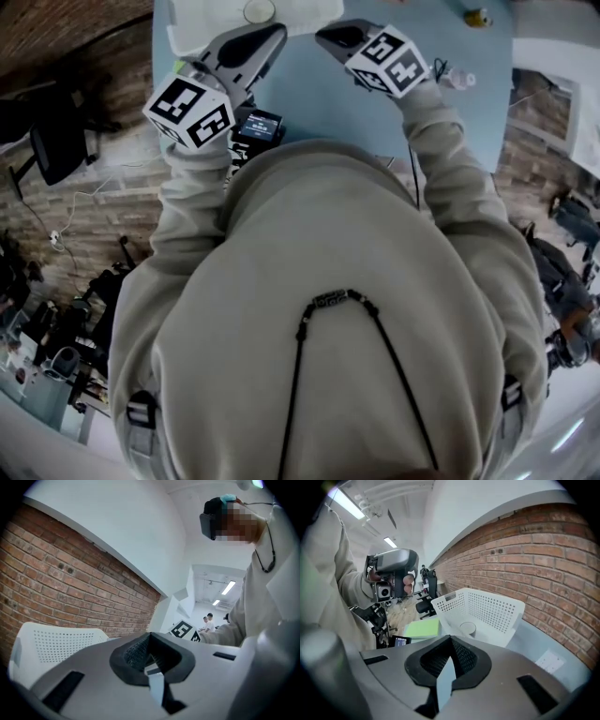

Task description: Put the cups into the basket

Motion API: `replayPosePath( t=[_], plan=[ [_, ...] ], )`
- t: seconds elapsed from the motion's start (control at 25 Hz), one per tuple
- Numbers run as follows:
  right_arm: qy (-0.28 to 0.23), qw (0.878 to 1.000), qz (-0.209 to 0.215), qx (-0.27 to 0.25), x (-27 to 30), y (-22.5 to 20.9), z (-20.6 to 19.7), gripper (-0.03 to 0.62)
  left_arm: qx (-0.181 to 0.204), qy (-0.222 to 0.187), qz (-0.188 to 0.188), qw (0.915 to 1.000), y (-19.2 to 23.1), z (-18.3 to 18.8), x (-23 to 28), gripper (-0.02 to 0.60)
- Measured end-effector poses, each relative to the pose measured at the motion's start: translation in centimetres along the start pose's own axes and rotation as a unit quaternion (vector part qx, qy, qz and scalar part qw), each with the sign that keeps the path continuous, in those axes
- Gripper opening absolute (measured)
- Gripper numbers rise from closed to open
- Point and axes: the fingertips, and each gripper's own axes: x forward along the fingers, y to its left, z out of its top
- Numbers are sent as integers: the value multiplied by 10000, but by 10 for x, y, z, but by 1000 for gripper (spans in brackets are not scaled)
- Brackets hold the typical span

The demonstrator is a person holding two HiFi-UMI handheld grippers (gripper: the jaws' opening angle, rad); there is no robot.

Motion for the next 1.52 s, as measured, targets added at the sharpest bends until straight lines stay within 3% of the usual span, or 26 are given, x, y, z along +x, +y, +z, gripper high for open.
replayPosePath(
  t=[0.24, 0.4, 0.56, 0.76, 0.88, 1.52],
  plan=[
    [-533, 9962, 250, 644, -51, 26, -26, 14, -71, 265, -595, 9979, -49, -17, 22, -3],
    [-1486, 9801, 770, 1066, -99, 50, 8, 14, 117, 256, -1326, 9908, -91, -5, 23, -3],
    [-2268, 9631, 1010, 1038, -151, 70, 52, 14, 446, 103, -1867, 9814, -126, 16, 15, -3],
    [-2857, 9480, 1083, 887, -193, 86, 99, 14, 615, -228, -1875, 9801, -137, 49, 6, -3],
    [-2960, 9461, 1098, 724, -195, 89, 114, 14, 672, -314, -1840, 9801, -131, 54, 1, -3],
    [-2878, 9468, 1134, 890, -192, 97, 108, 14, 506, -368, -1764, 9823, -134, 49, -3, -3]
  ],
)
